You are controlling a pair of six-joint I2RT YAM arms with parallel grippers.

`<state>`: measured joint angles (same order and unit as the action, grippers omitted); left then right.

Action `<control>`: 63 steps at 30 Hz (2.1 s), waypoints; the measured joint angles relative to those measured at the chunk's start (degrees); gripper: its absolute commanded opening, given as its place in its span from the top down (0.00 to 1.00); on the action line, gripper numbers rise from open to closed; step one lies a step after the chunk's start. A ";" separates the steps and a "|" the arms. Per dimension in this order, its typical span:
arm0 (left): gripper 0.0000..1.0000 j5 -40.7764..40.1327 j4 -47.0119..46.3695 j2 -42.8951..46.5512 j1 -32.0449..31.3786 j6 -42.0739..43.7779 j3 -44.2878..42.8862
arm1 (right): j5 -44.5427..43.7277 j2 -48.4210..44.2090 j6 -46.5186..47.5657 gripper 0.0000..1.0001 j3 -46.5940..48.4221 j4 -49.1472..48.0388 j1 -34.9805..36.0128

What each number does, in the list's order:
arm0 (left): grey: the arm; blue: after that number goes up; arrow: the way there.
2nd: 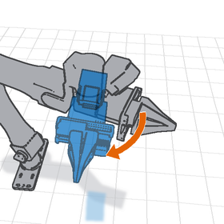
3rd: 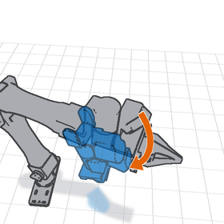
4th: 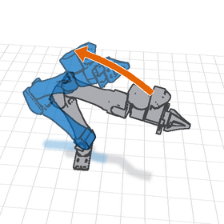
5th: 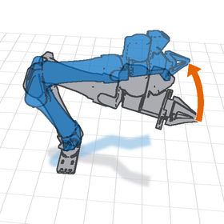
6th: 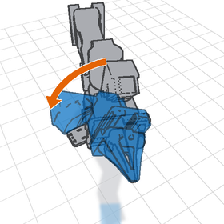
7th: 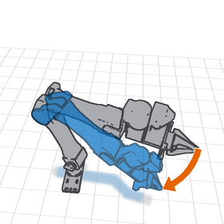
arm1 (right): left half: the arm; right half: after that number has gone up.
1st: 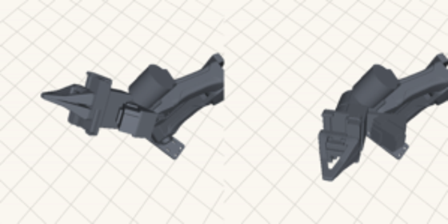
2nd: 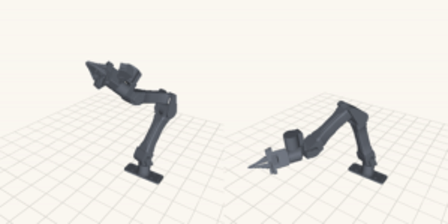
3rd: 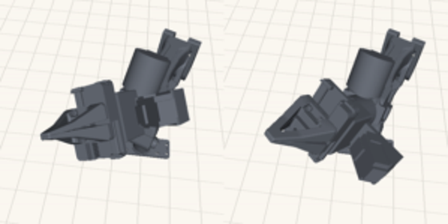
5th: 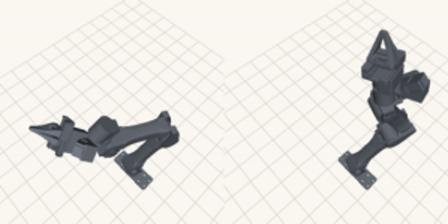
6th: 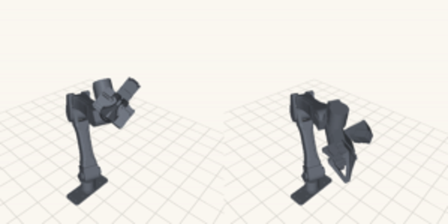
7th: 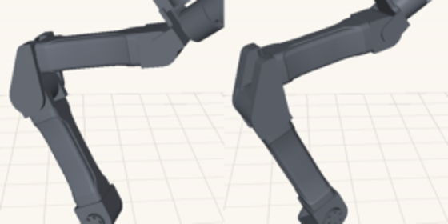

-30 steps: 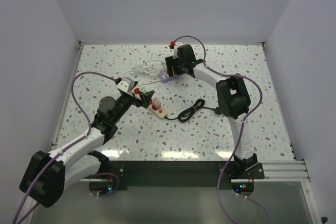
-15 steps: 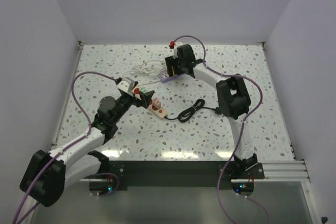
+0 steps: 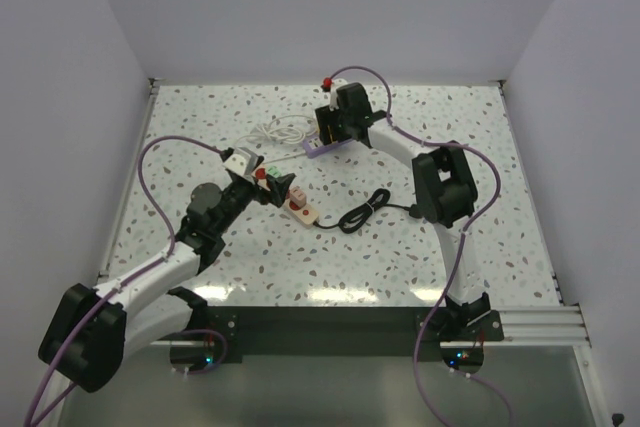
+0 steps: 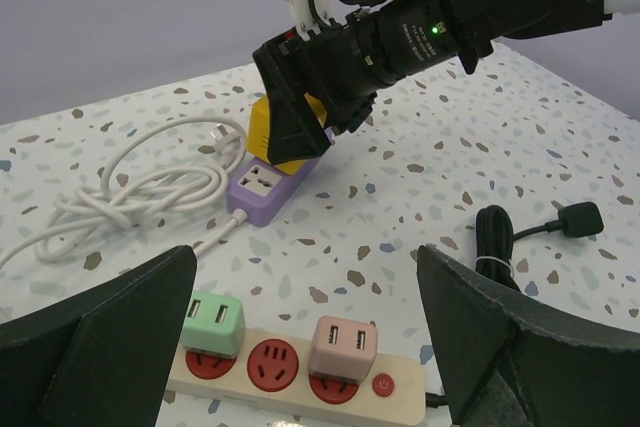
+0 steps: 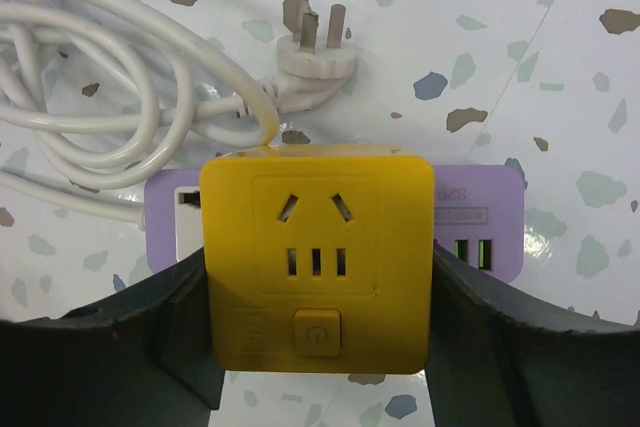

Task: Insert the plug

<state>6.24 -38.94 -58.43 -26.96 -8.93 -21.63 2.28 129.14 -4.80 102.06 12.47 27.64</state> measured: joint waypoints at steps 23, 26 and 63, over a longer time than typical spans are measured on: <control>0.02 1.09 0.00 -0.92 0.00 0.00 0.02 | -0.02 6.58 3.93 1.00 14.38 12.63 0.07; 0.02 1.31 0.00 -0.92 0.00 0.00 0.00 | 0.00 8.22 5.09 1.00 17.86 15.87 0.17; 0.01 1.79 1.14 -0.81 0.00 -0.07 -0.26 | 0.02 10.95 6.95 0.40 22.82 19.76 1.27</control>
<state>8.03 -37.80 -59.24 -26.96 -8.99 -21.89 2.31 140.09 2.15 124.88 32.23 28.91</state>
